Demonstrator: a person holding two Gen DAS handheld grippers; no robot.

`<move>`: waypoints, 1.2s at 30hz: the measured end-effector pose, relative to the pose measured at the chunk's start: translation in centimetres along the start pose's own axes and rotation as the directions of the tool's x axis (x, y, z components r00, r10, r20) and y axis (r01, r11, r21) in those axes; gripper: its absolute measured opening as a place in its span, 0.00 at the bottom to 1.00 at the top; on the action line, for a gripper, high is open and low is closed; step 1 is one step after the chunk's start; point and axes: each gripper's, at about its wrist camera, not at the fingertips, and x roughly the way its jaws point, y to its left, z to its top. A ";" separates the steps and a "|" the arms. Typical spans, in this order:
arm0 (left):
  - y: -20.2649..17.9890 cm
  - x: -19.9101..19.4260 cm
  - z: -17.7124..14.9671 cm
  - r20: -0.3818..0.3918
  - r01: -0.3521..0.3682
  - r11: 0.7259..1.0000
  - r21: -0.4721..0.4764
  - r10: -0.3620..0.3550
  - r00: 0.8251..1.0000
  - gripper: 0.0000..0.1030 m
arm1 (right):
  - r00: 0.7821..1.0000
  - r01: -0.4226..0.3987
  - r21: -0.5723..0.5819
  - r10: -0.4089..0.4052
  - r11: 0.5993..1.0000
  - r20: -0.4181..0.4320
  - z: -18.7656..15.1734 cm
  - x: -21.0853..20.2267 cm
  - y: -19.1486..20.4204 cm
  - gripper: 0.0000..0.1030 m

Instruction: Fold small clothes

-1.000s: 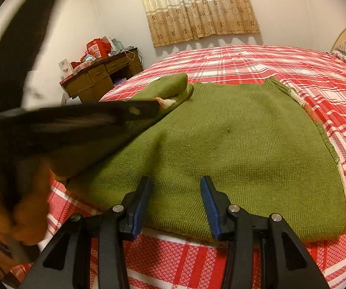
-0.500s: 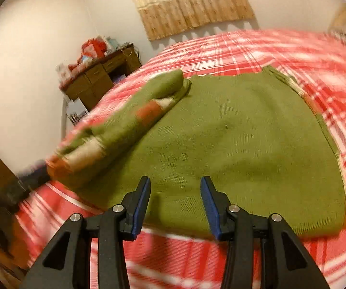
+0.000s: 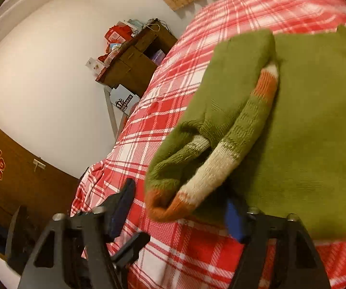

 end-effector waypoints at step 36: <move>-6.1 5.8 5.3 0.121 0.004 0.991 0.135 -0.020 0.992 0.50 | 0.998 0.050 0.025 -0.051 0.998 0.045 10.8 1.2 -7.9 0.65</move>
